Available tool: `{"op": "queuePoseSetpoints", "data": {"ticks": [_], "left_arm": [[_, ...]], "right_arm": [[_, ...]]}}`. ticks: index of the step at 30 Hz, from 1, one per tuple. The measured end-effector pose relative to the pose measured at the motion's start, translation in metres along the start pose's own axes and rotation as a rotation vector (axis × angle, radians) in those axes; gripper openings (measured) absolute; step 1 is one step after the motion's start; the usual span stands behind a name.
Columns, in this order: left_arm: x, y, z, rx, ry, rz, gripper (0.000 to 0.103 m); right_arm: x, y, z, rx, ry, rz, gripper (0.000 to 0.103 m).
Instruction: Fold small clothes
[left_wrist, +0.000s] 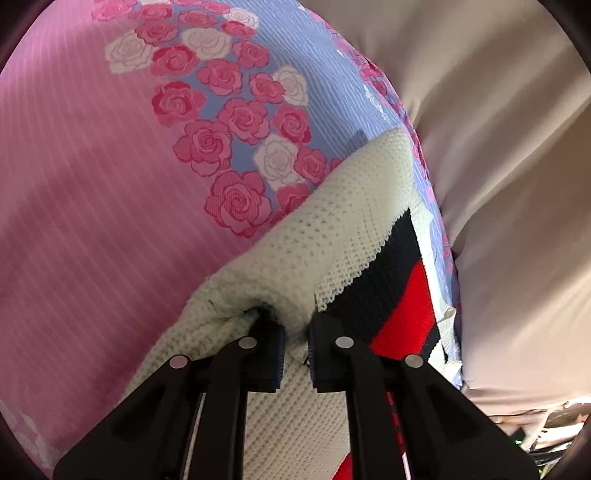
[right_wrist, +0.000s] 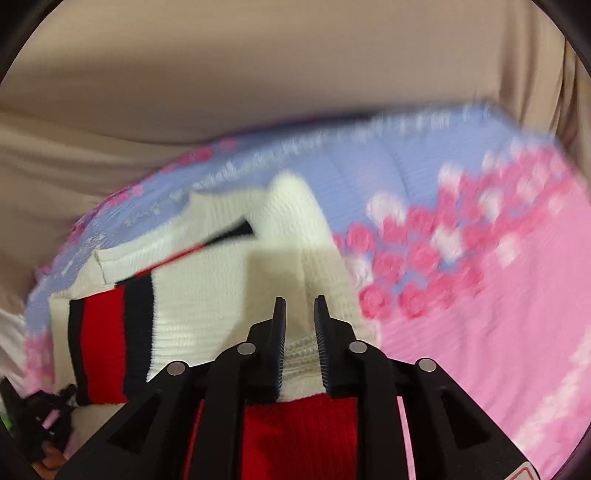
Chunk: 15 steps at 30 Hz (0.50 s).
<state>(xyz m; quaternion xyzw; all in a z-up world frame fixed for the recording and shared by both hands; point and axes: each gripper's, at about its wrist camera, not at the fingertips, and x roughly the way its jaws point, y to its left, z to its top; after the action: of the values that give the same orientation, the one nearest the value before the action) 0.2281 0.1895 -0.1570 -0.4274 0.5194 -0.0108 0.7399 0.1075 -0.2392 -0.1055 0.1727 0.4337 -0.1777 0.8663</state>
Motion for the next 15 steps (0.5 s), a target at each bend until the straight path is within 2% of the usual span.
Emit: {"op": "queuePoseSetpoints", "data": {"ticks": [1, 2, 3, 6, 8, 10, 12, 15], "left_arm": [[0.0, 0.0, 0.0, 0.002, 0.002, -0.004, 0.01], [0.001, 0.003, 0.002, 0.004, 0.003, -0.007, 0.01], [0.0, 0.003, 0.001, 0.007, 0.004, -0.011, 0.01], [-0.004, 0.005, 0.0, 0.003, 0.009, -0.023, 0.01], [-0.007, 0.009, 0.001, -0.007, 0.017, -0.033, 0.01], [-0.009, 0.013, 0.002, -0.014, 0.021, -0.043, 0.01], [-0.014, 0.016, 0.005, 0.002, 0.012, -0.051, 0.011], [-0.021, 0.022, 0.01, 0.028, 0.0, -0.057, 0.011]], "right_arm": [[-0.009, 0.016, 0.002, -0.05, -0.017, 0.026, 0.026], [-0.011, 0.045, 0.005, -0.125, -0.012, 0.088, 0.035], [-0.008, 0.066, 0.01, -0.184, 0.014, 0.143, 0.04], [0.009, 0.149, 0.009, -0.365, 0.086, 0.339, 0.044], [0.028, 0.202, 0.007, -0.456, 0.147, 0.425, 0.048], [0.058, 0.257, 0.004, -0.553, 0.215, 0.455, 0.054], [0.092, 0.303, 0.001, -0.632, 0.289, 0.441, 0.056], [0.115, 0.332, -0.005, -0.664, 0.334, 0.435, 0.056]]}}
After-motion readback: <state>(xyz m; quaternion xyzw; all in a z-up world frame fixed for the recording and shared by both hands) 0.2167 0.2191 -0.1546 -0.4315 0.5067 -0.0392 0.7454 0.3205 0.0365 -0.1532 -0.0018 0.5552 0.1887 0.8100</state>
